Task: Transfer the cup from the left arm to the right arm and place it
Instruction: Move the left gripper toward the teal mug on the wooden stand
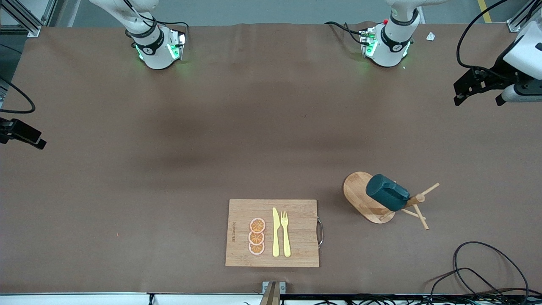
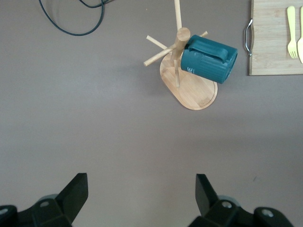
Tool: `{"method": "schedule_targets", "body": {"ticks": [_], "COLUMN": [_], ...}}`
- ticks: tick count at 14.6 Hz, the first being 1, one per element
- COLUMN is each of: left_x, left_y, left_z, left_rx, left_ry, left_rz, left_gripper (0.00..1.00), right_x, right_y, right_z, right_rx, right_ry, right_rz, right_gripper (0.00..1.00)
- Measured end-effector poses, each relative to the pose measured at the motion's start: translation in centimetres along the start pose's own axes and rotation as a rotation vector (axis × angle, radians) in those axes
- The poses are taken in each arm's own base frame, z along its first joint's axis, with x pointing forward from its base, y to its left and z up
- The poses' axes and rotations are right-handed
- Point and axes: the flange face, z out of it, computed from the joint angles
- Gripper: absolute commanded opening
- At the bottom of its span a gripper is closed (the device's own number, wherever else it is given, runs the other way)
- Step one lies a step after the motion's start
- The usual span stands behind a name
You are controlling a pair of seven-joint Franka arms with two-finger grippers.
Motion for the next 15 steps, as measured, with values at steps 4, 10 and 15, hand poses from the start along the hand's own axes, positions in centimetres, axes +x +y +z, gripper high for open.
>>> {"method": "schedule_targets", "body": {"ticks": [4,10,15], "left_x": [0.0,2.4,6.3], "left_y": [0.1,0.6,2.1], "left_z": [0.2,2.7,7.3], "left_rx": [0.000,-0.020,-0.083], "left_ry": [-0.007,-0.016,-0.030], "left_rz": [0.002,0.002,-0.275], "left_gripper": [1.00,1.00,1.00], "right_x": [0.0,0.1,0.2], "right_y": [-0.1,-0.5,-0.5], "right_z": [-0.1,-0.7,-0.8], "right_rx": [0.001,0.004,0.006], "right_ry": [0.002,0.025,0.037], "right_rz": [-0.002,-0.009,-0.009], "right_gripper": [1.00,1.00,1.00]}}
